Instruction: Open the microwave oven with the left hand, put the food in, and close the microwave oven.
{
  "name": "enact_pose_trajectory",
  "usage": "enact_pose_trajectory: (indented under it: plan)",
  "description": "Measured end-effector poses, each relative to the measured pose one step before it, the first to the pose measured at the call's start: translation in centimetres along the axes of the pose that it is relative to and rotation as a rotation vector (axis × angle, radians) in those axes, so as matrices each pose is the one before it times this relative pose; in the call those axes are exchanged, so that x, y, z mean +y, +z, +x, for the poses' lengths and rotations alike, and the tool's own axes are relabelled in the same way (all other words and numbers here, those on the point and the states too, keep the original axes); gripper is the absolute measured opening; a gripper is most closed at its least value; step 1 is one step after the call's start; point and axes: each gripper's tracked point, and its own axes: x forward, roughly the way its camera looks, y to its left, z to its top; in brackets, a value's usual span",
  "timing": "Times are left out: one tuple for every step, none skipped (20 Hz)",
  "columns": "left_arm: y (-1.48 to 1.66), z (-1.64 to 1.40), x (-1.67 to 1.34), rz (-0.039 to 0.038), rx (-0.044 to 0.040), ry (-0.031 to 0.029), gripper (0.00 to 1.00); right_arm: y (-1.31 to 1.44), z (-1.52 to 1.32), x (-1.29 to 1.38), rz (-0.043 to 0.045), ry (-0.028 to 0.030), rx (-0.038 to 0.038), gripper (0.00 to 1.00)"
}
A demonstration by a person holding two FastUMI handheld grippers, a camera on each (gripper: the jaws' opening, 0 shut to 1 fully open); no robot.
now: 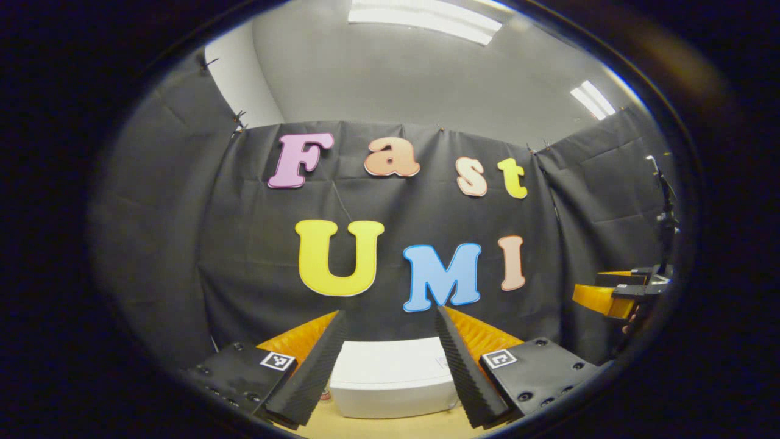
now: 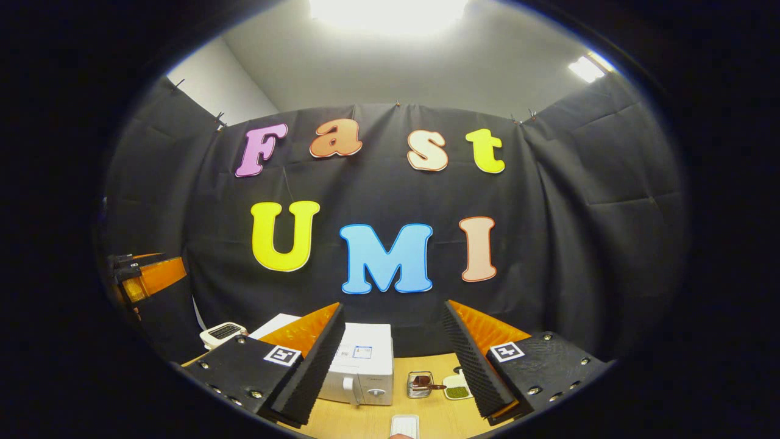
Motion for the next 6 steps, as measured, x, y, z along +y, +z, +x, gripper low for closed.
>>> enact_pose_trajectory:
  plan:
    - [-0.107, -0.602, -0.018, 0.007, 0.00465, -0.01833, 0.98, 0.333, -0.391, 0.5, -0.00544, -0.0045, -0.00543, 0.97]
    - [-0.169, -0.488, -0.197, -0.01001, 0.00437, -0.02341, 0.96, 0.288, -0.349, 0.488, -0.01066, -0.00409, -0.00211, 0.97]
    - [0.112, -0.487, -0.172, -0.01546, -0.00268, -0.0182, 0.96, 0.057, -0.361, 0.31, -0.00952, -0.00523, 0.00225, 0.97]
    - [0.067, -0.27, 0.253, -0.00623, -0.00161, -0.00948, 0.96, 0.263, -0.315, 0.503, -0.00149, 0.00099, -0.0015, 0.97]
    - [0.189, -0.271, 0.327, 0.00336, -0.00713, 0.00061, 0.95, 0.228, -0.268, 0.4, 0.00091, 0.00075, -0.00284, 0.97]
    - [-0.197, -0.413, 0.334, 0.00626, 0.0038, 0.00608, 0.96, 0.203, -0.269, 0.286, 0.002, 0.00098, -0.00142, 0.92]
